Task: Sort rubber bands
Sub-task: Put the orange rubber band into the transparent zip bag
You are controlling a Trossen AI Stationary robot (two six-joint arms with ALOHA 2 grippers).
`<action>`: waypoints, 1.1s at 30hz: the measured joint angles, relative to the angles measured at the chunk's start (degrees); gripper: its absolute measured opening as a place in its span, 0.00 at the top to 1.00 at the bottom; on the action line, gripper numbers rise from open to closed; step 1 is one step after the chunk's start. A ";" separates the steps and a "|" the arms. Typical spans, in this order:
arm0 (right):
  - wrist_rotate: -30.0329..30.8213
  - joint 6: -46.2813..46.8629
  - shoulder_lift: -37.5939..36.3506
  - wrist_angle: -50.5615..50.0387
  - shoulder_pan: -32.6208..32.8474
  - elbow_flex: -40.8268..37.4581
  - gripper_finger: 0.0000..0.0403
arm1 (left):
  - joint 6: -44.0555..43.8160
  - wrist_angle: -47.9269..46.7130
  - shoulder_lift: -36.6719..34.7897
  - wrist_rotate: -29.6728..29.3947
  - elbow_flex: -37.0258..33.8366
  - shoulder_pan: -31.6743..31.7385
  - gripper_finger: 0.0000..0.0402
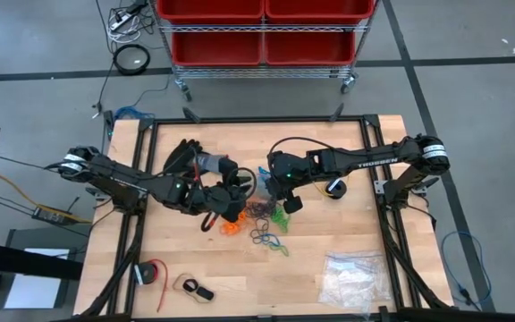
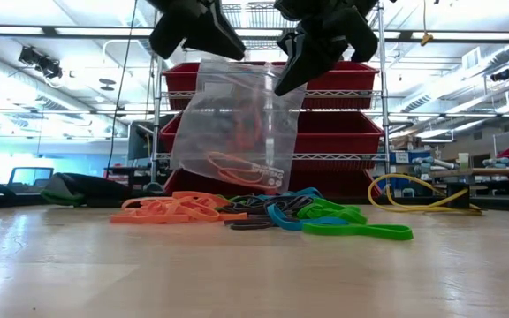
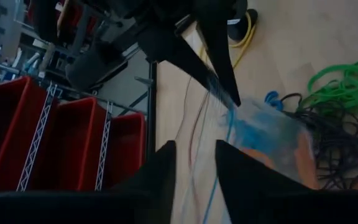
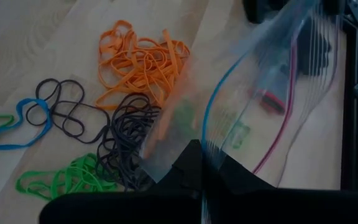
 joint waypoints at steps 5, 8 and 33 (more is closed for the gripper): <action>0.00 0.02 0.00 -0.12 0.00 0.00 1.00 | -2.39 -3.30 -0.93 -1.14 1.30 -0.55 0.57; 0.00 0.02 0.00 -0.25 0.00 0.00 1.00 | -6.33 -8.34 -2.50 -2.61 3.71 -1.07 0.55; 4.73 -7.35 -3.73 -11.60 1.56 0.44 1.00 | -44.29 13.44 -18.07 22.38 -35.34 3.61 0.54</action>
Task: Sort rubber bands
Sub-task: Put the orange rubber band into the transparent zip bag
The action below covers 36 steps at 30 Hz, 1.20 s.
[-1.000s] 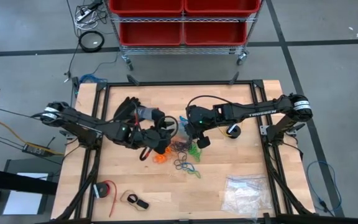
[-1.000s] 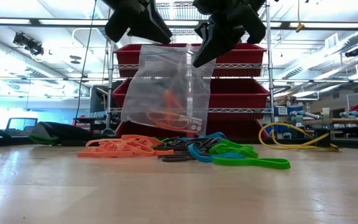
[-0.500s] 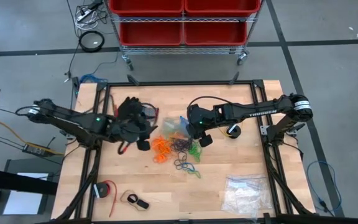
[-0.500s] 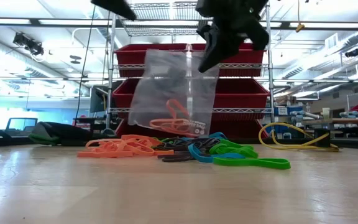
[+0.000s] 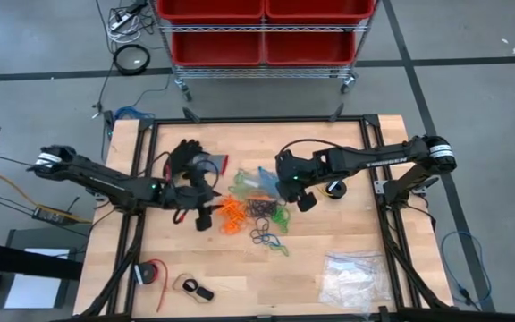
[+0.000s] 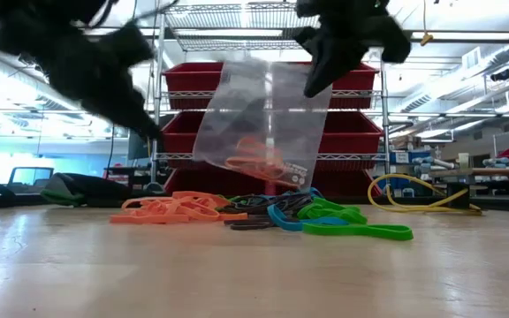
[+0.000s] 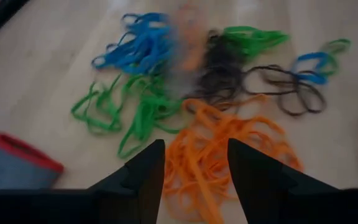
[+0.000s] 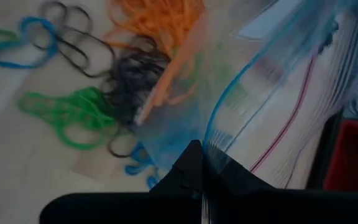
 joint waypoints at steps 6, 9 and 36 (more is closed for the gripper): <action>-2.65 2.06 -2.14 -0.93 0.15 0.00 1.00 | -5.28 5.83 3.11 6.81 -5.56 6.61 0.55; -2.65 3.13 -2.37 -0.87 0.15 0.00 1.00 | -6.22 6.31 6.34 8.98 -6.06 8.74 0.56; -2.61 6.26 -2.08 0.08 0.15 -0.82 1.00 | -0.56 8.46 17.58 20.51 2.72 16.91 0.99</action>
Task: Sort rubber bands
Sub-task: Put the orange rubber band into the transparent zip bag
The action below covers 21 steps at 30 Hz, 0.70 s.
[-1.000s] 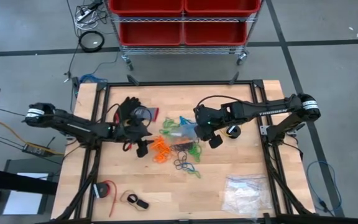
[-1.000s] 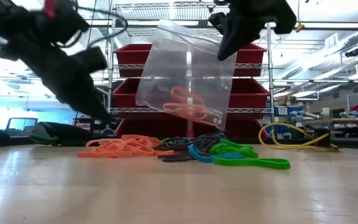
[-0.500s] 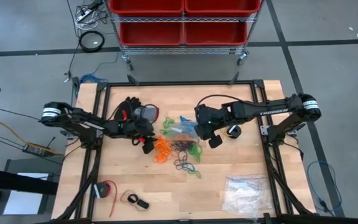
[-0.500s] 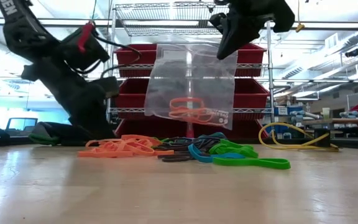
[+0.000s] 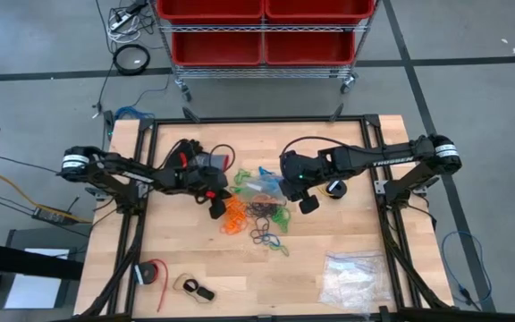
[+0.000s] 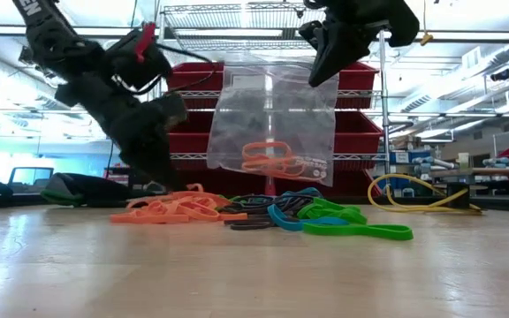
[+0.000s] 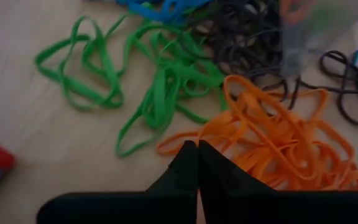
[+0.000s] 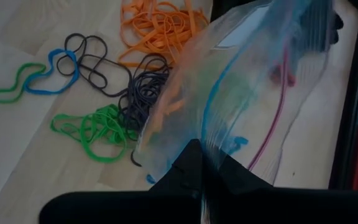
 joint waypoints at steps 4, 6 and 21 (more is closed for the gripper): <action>0.00 0.85 0.02 -0.19 0.00 -0.85 1.00 | 3.35 -9.88 -1.65 -0.34 5.07 -0.01 0.99; 0.00 0.96 0.02 -0.03 0.00 -0.98 1.00 | 5.29 -14.51 -2.54 -1.46 8.44 -0.16 0.99; 0.04 1.12 0.03 1.35 0.04 -1.01 1.00 | 15.43 -36.00 -10.76 -14.23 30.42 -5.55 1.00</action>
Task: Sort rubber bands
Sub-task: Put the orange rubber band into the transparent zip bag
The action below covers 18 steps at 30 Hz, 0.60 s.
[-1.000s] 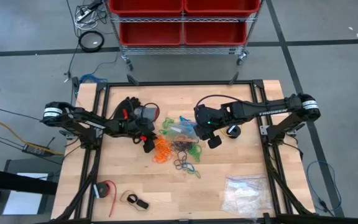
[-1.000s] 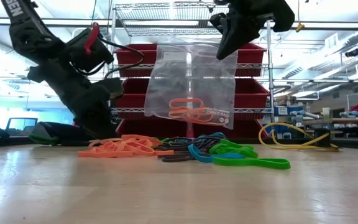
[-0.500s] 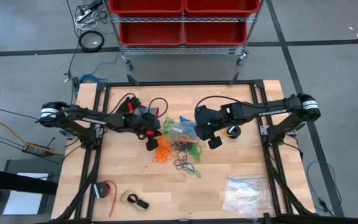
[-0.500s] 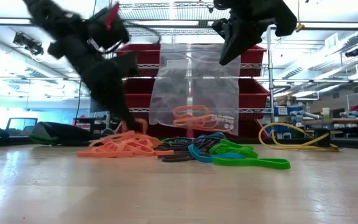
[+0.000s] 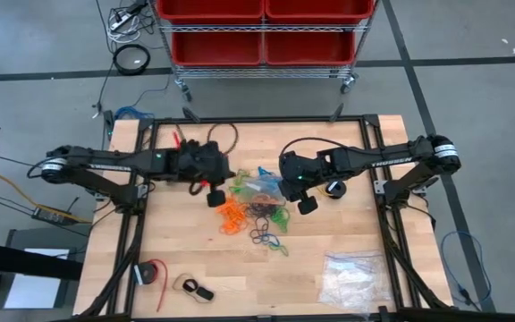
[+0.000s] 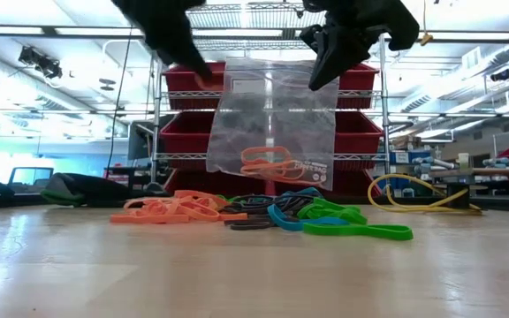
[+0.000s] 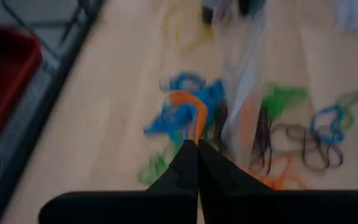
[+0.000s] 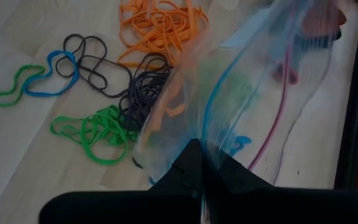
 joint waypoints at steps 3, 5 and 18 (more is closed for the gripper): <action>0.00 -0.11 0.01 0.82 0.00 0.00 1.00 | 2.45 2.89 -0.51 -0.70 1.95 -0.48 1.00; -0.01 -0.27 0.01 1.32 0.02 0.00 1.00 | 3.80 5.87 -0.43 -1.53 2.69 -0.68 1.00; -0.01 -0.48 0.01 2.45 0.04 0.00 1.00 | 6.85 18.64 6.45 2.59 2.75 -0.68 1.00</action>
